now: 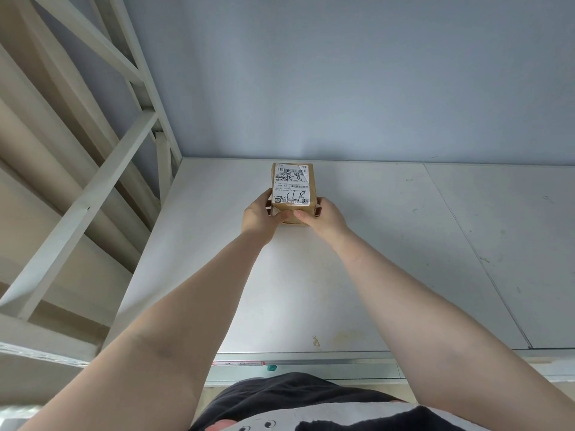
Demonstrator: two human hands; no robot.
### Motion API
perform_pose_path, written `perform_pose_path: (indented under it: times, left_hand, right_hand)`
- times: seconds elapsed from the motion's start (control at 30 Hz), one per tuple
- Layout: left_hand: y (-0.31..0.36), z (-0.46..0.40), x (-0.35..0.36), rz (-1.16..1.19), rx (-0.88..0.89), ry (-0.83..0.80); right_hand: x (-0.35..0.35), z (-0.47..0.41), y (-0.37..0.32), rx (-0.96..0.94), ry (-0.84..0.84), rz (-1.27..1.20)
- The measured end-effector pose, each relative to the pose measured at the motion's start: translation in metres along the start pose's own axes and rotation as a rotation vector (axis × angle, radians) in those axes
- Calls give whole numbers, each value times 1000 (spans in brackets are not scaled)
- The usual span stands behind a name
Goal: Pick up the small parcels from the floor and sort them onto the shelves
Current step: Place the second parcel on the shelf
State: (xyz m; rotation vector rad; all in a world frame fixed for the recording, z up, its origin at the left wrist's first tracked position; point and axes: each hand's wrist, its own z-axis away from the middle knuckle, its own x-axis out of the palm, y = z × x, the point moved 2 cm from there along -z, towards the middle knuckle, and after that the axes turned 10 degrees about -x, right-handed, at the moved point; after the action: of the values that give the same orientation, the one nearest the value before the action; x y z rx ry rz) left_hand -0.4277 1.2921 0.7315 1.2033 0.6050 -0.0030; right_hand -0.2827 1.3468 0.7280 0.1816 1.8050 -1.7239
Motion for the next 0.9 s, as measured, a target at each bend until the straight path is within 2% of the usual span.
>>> perform_pose_path:
  times: [0.07, 0.23, 0.5, 0.9]
  left_hand:
    - [0, 0, 0, 20, -10, -30]
    - [-1, 0, -1, 241, -78, -103]
    - [8, 0, 11, 366, -205, -123]
    - [11, 5, 19, 445, -232, -102]
  right_hand:
    - [-1, 1, -1, 8, -20, -72]
    - [-5, 1, -9, 56, -11, -232]
    - [-16, 3, -5, 72, 9, -210]
    - [-15, 9, -9, 85, 28, -193]
